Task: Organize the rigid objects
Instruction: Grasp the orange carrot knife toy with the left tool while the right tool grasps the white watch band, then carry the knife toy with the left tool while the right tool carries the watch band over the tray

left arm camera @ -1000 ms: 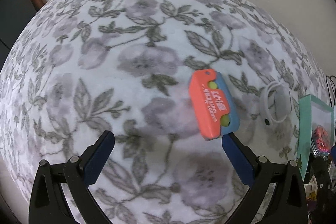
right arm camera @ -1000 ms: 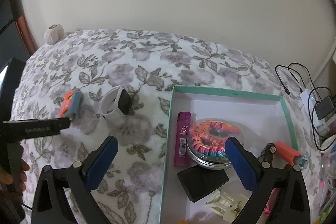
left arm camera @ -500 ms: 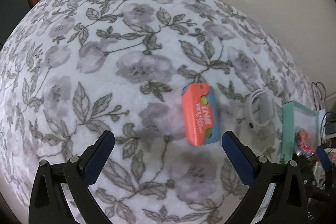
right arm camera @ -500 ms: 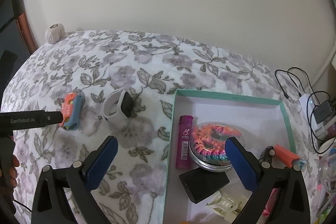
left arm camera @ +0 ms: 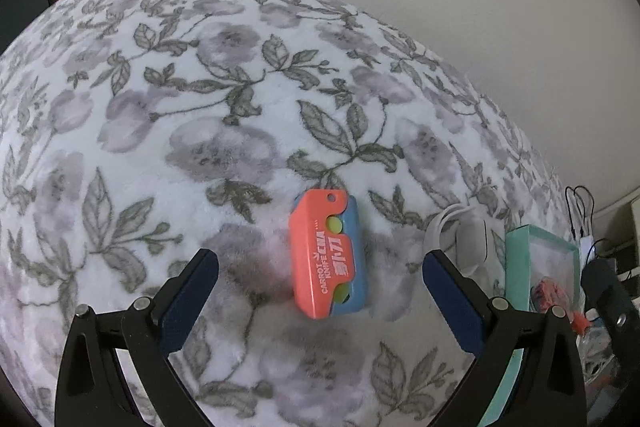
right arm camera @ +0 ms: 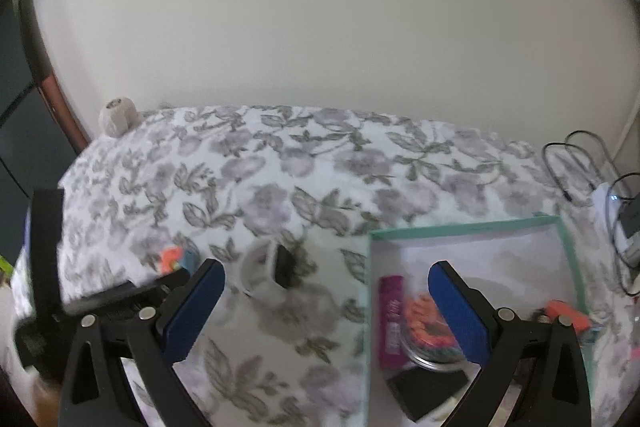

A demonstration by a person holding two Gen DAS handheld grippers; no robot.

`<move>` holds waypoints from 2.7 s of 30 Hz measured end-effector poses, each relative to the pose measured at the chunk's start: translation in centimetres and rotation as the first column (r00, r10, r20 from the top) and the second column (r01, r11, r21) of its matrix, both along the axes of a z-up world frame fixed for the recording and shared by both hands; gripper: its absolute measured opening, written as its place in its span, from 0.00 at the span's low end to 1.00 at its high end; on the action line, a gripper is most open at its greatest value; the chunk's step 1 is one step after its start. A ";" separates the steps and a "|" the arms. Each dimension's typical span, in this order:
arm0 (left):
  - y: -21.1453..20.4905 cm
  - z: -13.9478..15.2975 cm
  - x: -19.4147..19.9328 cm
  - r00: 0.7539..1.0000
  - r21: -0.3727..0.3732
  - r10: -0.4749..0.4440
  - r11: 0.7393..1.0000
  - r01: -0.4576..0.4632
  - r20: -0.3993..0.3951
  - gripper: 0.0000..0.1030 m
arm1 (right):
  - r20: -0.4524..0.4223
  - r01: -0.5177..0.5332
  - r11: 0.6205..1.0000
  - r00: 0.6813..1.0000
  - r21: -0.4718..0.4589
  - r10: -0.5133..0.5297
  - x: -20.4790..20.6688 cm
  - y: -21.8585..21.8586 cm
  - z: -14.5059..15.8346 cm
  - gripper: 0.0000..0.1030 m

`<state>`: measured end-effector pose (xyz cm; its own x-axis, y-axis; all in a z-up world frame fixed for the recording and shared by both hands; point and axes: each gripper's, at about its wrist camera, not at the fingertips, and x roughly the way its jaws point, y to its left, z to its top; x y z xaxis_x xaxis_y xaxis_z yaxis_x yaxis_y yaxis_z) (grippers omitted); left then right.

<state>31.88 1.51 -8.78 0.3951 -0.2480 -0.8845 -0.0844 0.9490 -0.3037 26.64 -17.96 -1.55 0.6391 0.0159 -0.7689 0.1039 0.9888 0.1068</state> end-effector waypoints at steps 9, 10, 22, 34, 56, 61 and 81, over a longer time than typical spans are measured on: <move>0.3 -1.1 0.4 1.000 0.039 0.001 0.999 -0.001 0.000 0.99 | -0.103 -0.005 0.999 0.995 0.045 0.009 3.6 1.5 -3.3 0.95; 0.2 -1.1 0.4 1.000 0.051 -0.004 0.999 0.004 0.001 0.99 | -0.116 -0.008 0.999 0.993 0.042 0.013 3.9 1.8 -3.8 0.95; -1.2 -1.4 0.5 0.998 0.162 -0.055 0.985 0.052 0.015 0.92 | -0.224 -0.021 0.999 0.974 0.034 0.028 5.9 4.0 -7.8 0.86; -2.4 -1.9 0.3 0.995 0.278 -0.094 0.957 0.083 0.028 0.87 | -0.275 -0.047 0.996 0.961 -0.071 0.026 6.7 5.5 -9.9 0.86; 0.6 -1.1 0.0 0.997 0.156 0.009 0.988 -0.020 0.071 0.50 | -0.248 -0.048 0.997 0.968 -0.066 0.030 6.2 3.9 -9.4 0.52; 1.2 -1.1 0.0 0.997 0.135 0.033 0.990 -0.043 0.073 0.42 | -0.244 -0.057 0.995 0.969 -0.086 0.034 5.1 4.3 -9.2 0.52; 2.1 0.1 -1.1 0.997 0.088 0.055 0.994 -0.060 0.052 0.42 | -0.226 -0.107 0.991 0.970 -0.082 0.086 0.0 6.0 -8.3 0.51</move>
<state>30.83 3.59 -8.71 0.4499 -0.1445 -0.8813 -0.1266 0.9665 -0.2231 26.66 -11.96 -9.83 0.4514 -0.0093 -0.8923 0.0182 0.9998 -0.0013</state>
